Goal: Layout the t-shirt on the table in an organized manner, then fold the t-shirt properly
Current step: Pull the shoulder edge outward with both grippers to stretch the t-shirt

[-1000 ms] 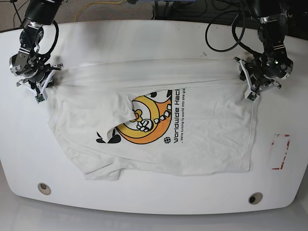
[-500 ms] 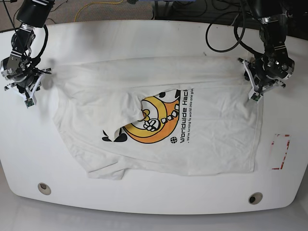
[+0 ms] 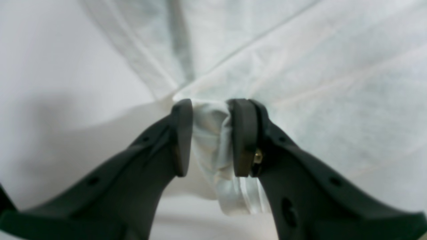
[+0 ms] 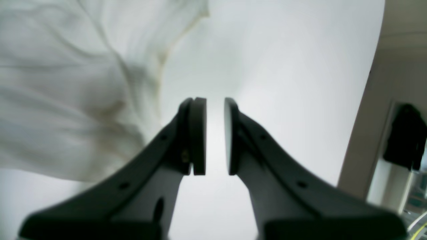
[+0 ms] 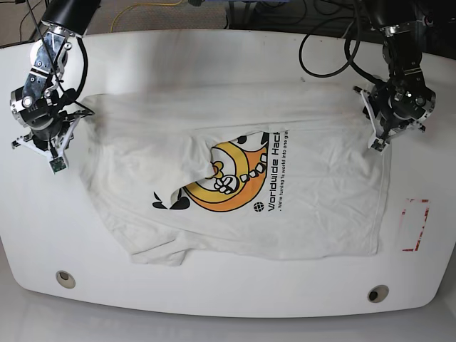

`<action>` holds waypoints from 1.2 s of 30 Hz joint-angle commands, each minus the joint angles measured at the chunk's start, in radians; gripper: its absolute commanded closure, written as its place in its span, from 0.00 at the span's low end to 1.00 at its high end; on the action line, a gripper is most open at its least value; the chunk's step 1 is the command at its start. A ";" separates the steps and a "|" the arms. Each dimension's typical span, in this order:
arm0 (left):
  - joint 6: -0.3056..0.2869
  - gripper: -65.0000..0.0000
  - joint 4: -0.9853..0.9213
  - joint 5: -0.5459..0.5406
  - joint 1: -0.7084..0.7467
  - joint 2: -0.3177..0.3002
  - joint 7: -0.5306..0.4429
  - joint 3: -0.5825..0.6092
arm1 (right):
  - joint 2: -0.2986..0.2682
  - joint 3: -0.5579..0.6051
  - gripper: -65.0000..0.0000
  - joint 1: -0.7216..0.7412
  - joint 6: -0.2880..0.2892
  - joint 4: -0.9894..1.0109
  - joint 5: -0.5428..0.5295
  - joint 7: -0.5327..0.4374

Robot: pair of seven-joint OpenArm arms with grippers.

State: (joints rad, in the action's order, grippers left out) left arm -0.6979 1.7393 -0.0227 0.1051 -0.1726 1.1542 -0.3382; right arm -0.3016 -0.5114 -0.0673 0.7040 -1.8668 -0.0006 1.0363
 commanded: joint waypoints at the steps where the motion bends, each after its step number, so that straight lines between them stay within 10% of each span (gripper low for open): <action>1: 0.000 0.71 0.061 -0.007 -0.034 -0.003 0.027 -0.002 | 0.034 -0.002 0.87 0.013 -0.006 -0.069 0.004 0.029; 10: 0.000 0.43 0.143 -0.007 -0.057 0.023 0.065 -0.009 | 0.170 0.000 0.87 -0.009 -0.006 -0.090 0.009 0.058; 30: 0.000 0.43 0.150 -0.010 -0.052 0.025 0.065 -0.152 | 0.223 0.001 0.87 -0.049 -0.006 -0.087 0.006 0.055; 36: 0.000 0.63 0.149 -0.007 -0.041 0.060 0.063 -0.155 | 0.223 0.001 0.87 -0.047 -0.006 -0.040 0.006 0.019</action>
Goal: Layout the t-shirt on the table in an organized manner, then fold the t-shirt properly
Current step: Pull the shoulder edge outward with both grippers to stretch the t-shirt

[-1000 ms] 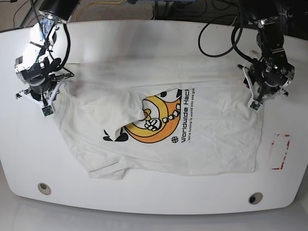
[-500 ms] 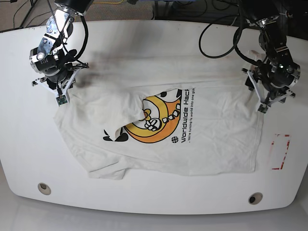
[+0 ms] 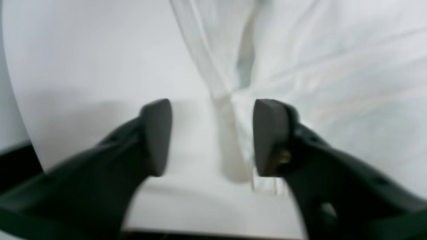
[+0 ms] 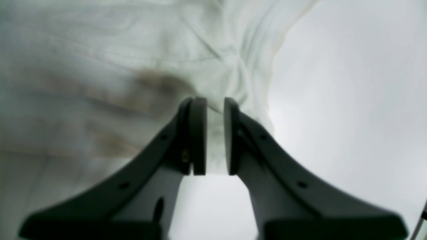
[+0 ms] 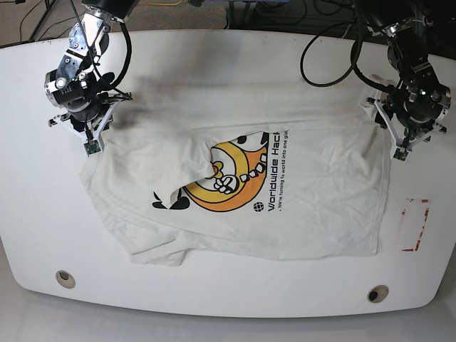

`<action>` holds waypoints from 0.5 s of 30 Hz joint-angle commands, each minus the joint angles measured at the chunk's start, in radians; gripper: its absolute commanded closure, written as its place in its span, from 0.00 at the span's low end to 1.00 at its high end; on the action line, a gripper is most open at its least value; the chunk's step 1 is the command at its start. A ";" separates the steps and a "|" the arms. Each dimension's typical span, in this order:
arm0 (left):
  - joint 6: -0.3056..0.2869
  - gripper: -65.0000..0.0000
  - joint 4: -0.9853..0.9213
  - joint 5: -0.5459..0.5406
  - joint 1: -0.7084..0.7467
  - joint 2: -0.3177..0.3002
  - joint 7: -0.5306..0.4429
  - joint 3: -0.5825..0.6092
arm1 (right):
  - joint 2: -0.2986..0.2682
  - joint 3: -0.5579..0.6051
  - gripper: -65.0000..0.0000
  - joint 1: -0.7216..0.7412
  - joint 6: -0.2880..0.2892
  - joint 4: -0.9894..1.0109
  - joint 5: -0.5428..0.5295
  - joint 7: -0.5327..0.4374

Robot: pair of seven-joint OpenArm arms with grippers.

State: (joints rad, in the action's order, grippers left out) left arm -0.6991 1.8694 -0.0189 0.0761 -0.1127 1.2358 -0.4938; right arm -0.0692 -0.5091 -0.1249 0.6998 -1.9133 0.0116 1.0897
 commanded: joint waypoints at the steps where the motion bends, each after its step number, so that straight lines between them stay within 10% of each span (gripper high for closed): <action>1: 0.001 0.67 0.016 -0.011 -0.011 0.005 -0.018 0.001 | -0.010 -0.001 0.87 0.011 -0.002 0.022 -0.005 -0.052; 15: 0.001 0.75 0.009 -0.005 0.027 0.040 -0.023 0.001 | -0.057 -0.010 0.87 0.012 -0.002 0.214 -0.008 -0.207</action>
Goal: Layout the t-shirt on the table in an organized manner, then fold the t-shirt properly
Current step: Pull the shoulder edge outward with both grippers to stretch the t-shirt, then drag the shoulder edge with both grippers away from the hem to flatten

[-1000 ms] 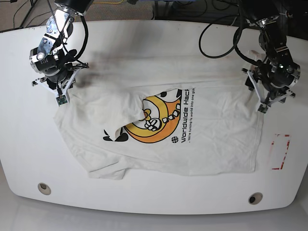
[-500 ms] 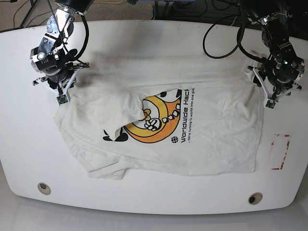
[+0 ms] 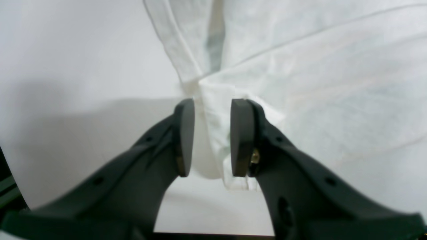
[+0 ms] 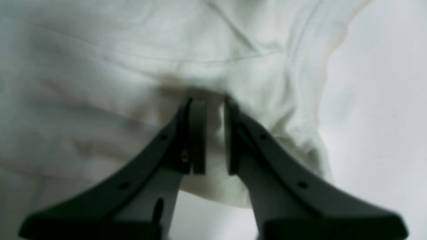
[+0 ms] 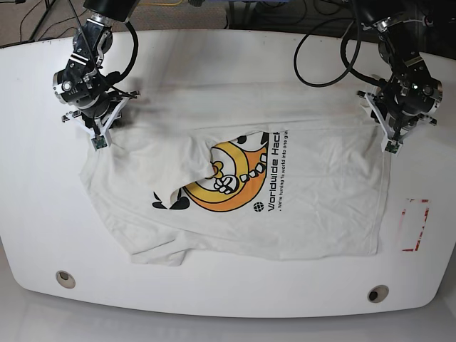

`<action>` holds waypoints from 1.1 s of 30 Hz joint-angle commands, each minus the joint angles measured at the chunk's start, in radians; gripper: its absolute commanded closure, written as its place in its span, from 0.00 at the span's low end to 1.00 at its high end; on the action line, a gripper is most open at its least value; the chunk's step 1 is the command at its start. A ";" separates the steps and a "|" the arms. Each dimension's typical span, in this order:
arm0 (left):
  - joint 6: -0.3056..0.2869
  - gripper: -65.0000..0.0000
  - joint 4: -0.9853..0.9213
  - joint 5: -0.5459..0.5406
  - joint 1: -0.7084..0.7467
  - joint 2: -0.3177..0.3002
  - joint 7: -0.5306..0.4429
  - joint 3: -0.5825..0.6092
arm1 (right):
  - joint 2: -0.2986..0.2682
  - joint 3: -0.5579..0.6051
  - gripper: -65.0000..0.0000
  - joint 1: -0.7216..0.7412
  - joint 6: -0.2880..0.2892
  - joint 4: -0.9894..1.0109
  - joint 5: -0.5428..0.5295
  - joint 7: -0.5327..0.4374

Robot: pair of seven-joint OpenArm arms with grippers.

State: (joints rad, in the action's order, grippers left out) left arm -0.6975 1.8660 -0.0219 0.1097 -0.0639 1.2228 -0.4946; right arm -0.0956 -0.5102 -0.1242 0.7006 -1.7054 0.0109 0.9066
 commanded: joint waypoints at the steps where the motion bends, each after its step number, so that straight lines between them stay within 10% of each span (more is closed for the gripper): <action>1: -0.001 0.75 0.013 -0.002 -0.006 -0.009 -0.010 0.003 | -0.039 -0.009 0.87 0.011 -0.002 0.017 -0.007 -0.031; 10: -0.001 0.59 0.022 -0.003 0.031 -0.015 -0.010 0.000 | -0.066 -0.011 0.83 0.001 -0.002 -0.017 -0.002 -0.057; 21: -0.001 0.47 0.050 -0.003 0.037 -0.017 -0.010 -0.029 | -0.068 -0.098 0.29 -0.024 -0.002 -0.051 -0.009 -0.051; 33: -0.001 0.47 0.050 -0.003 0.032 -0.017 -0.011 -0.078 | -0.074 -0.163 0.33 0.021 -0.002 0.118 -0.009 -0.067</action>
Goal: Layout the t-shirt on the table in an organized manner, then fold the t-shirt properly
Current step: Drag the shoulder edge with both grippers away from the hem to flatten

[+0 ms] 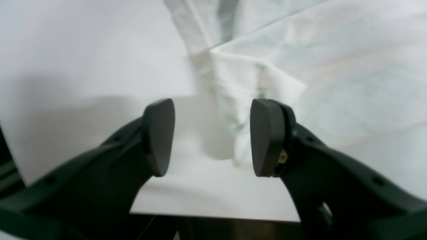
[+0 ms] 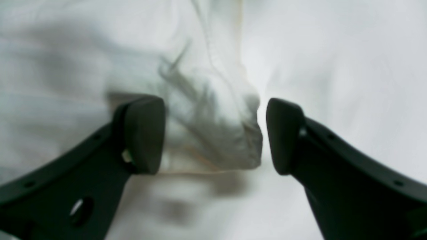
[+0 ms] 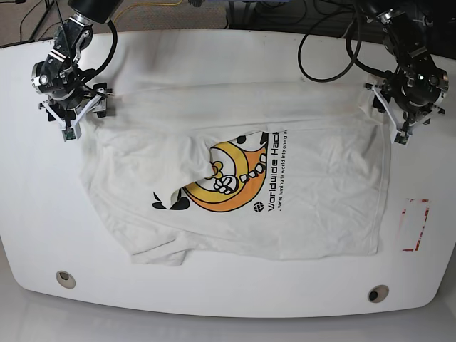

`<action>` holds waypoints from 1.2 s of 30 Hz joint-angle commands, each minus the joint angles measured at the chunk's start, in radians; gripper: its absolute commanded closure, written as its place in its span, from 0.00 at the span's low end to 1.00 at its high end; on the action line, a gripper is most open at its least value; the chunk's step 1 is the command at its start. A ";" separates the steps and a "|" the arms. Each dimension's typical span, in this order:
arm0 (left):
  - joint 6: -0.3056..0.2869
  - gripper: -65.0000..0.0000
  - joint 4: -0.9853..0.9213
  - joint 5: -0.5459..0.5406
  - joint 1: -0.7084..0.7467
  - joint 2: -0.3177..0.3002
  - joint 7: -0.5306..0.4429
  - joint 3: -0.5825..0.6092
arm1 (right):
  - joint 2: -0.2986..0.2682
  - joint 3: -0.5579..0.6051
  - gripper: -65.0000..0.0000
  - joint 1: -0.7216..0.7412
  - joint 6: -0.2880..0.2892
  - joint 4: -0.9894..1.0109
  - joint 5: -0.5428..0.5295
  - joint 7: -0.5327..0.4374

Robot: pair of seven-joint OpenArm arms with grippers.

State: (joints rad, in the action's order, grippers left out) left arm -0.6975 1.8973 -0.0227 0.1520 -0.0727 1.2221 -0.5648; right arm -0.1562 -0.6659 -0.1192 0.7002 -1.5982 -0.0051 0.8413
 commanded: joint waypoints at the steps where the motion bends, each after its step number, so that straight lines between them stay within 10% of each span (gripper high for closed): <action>1: -0.001 0.47 0.018 -0.003 -0.010 -0.008 -0.011 -0.016 | -0.013 -0.007 0.35 0.019 -0.002 0.020 0.007 -0.007; 12: -0.001 0.47 0.012 -0.003 -0.012 -0.008 -0.011 -0.033 | -0.013 -0.005 0.77 0.022 -0.002 0.063 0.007 -0.038; 36: -0.001 0.41 0.009 -0.058 0.034 0.029 -0.009 0.006 | -0.012 -0.002 0.75 0.019 -0.002 0.062 0.007 -0.038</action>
State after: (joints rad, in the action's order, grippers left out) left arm -0.6971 1.8904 -0.0410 0.1844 -0.0387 1.2278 -0.5659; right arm -0.1581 -0.6670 -0.0986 0.7059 -1.5303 -0.0296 0.7780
